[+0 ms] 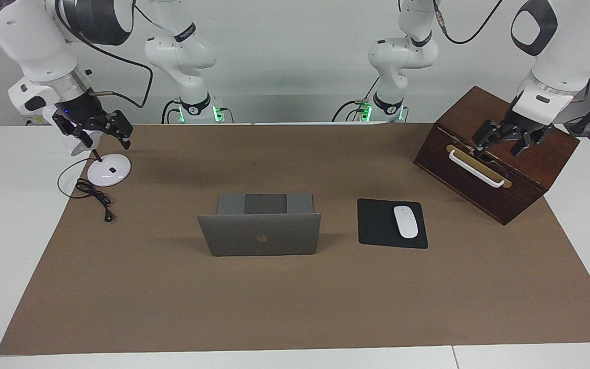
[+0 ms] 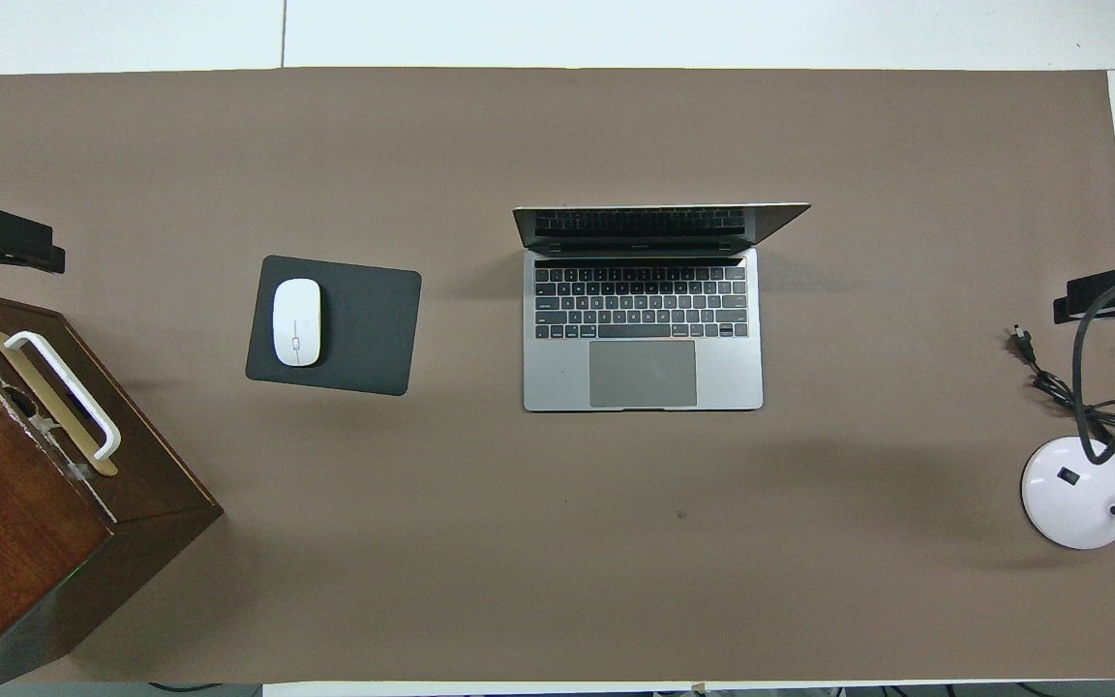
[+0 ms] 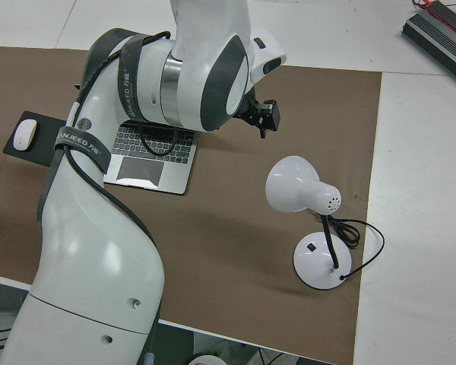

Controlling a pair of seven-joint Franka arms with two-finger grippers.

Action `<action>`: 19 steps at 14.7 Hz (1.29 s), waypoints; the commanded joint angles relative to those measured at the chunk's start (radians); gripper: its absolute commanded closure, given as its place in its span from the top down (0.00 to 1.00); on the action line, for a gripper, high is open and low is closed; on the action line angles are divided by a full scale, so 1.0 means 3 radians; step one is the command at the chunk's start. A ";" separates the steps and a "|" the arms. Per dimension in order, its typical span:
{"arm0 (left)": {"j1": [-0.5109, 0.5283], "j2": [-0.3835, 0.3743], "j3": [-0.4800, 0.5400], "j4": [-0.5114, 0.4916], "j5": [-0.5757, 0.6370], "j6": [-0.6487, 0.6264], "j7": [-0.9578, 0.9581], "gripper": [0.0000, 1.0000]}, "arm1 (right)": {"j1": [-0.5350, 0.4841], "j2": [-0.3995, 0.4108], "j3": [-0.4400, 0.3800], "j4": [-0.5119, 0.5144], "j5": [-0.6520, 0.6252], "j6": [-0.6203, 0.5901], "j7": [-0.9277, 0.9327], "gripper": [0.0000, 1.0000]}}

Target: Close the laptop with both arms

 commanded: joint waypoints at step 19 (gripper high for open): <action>0.0066 -0.0134 0.0044 -0.0174 0.0060 0.0090 -0.0032 1.00 | -0.0044 -0.0080 0.0008 -0.0152 -0.0038 0.0366 -0.0117 0.64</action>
